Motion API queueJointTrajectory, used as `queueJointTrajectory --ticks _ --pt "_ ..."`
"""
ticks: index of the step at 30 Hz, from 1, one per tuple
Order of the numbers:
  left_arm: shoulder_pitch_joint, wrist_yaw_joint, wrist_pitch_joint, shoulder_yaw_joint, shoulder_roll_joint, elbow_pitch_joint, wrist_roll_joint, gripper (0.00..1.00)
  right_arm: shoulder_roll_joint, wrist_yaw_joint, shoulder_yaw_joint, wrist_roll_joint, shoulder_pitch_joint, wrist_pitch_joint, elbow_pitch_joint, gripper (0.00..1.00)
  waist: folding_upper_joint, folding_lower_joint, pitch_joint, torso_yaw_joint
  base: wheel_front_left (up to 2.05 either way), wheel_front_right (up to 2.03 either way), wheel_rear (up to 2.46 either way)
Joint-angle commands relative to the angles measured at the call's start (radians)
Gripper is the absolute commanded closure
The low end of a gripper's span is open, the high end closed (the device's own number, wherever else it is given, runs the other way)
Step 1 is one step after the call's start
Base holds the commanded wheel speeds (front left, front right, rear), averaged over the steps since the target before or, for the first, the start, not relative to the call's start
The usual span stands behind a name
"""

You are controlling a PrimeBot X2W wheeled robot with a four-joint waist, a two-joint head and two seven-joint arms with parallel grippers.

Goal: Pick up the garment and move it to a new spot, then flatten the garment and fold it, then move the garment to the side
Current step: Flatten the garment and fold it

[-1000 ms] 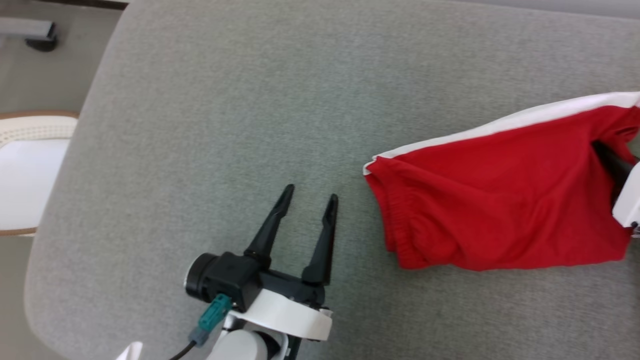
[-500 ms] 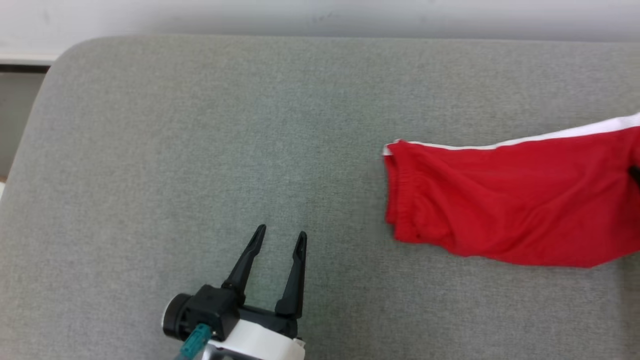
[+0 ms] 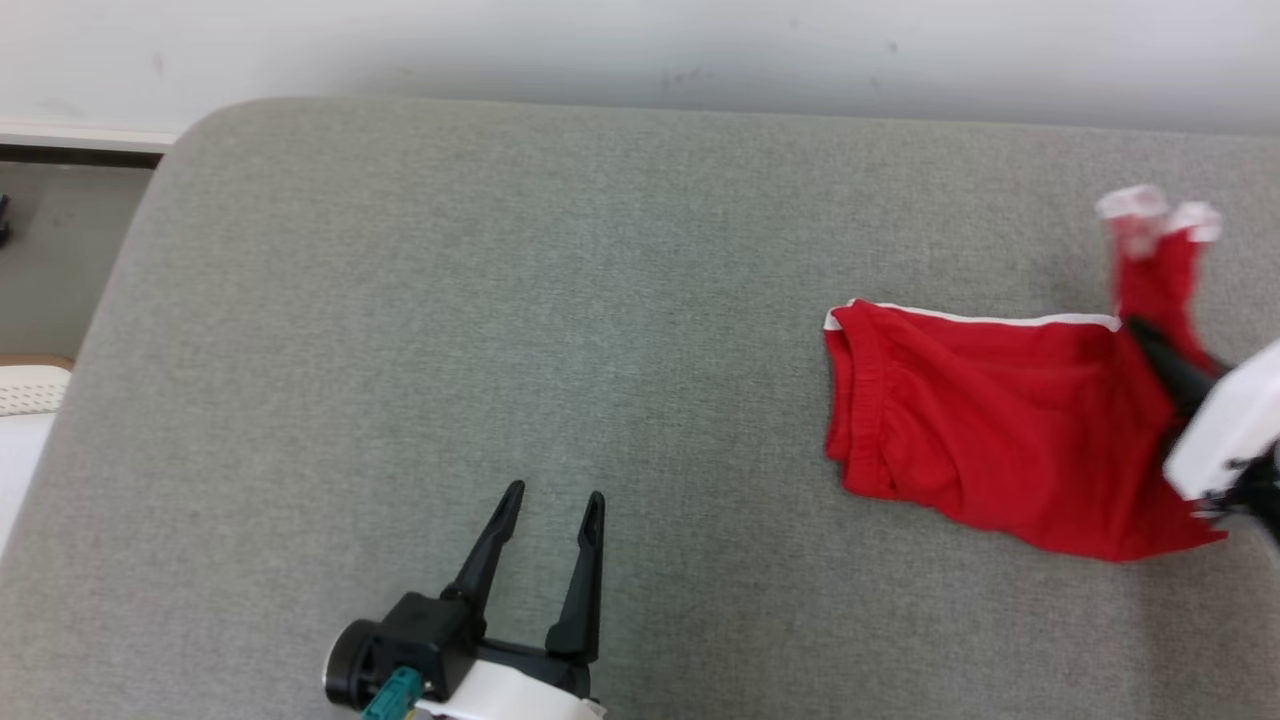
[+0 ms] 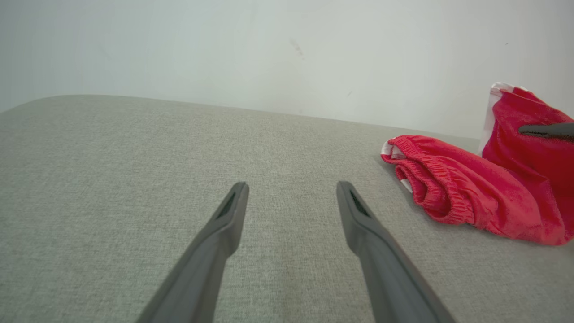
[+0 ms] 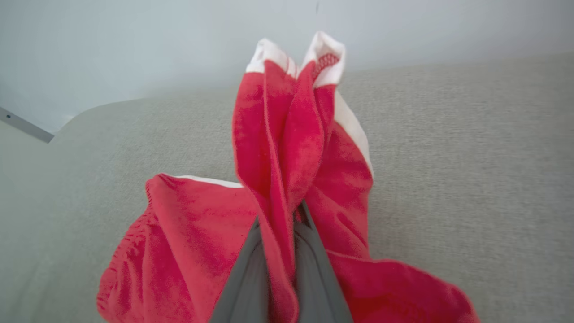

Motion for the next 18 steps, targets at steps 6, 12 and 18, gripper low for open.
queueJointTrajectory --ticks 6,12,18 --pt "0.017 0.019 -0.001 -0.027 0.002 0.002 -0.057 0.00 0.157 0.000 0.067 -0.131 0.022 0.085 -0.061 1.00 0.0000 0.0000 -0.028 0.042 0.00 0.00 0.00" --pt "0.022 0.035 -0.001 -0.052 0.002 0.018 -0.088 0.00 0.249 0.000 0.039 -0.259 0.032 0.086 -0.036 1.00 0.0000 0.0000 -0.038 0.081 0.00 0.00 0.00" --pt "0.035 0.043 -0.001 -0.045 0.002 0.023 -0.094 0.00 0.283 0.000 0.017 -0.321 0.042 0.060 -0.012 0.00 0.0000 0.0000 -0.055 0.097 0.00 0.00 0.00"
